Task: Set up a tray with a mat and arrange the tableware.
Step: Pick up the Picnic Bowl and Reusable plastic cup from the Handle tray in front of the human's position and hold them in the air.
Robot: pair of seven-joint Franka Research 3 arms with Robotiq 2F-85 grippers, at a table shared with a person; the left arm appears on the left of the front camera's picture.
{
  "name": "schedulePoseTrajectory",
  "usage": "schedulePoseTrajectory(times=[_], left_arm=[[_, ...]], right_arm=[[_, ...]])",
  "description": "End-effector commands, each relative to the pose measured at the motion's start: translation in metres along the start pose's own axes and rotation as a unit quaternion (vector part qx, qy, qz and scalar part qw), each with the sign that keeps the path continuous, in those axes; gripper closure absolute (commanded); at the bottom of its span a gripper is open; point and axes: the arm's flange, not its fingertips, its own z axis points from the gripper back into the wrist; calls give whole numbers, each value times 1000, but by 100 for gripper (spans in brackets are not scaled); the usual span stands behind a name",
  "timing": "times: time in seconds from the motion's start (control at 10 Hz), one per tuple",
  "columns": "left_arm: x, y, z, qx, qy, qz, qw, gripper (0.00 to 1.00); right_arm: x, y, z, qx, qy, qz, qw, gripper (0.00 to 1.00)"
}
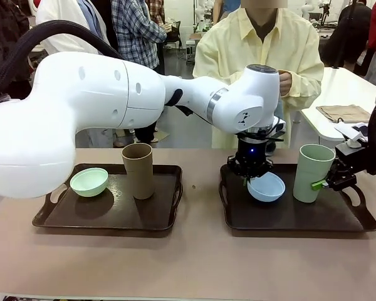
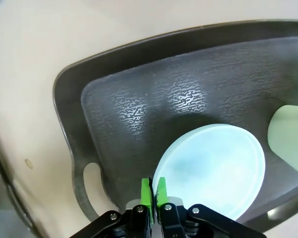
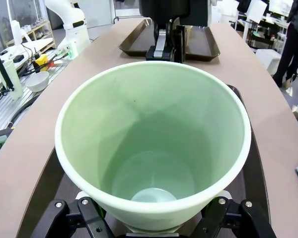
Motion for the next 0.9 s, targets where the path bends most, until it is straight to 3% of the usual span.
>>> schedulePoseTrajectory(times=[0.0,0.1,0.4,0.8], left_arm=[[3,1,2,22,1,17,1000,100],[1,4,20,27,-1,20,999,100],[-16,27,108,3,-38,32,999,100],[-54,31,199,-12,-86,28,996,100]], right_arm=[[13,11,10,-17,-14,4,1000,100],[31,20,22,-26,-15,-6,1000,76],[114,69,70,-62,5,29,998,76],[178,107,85,-74,23,38,996,76]])
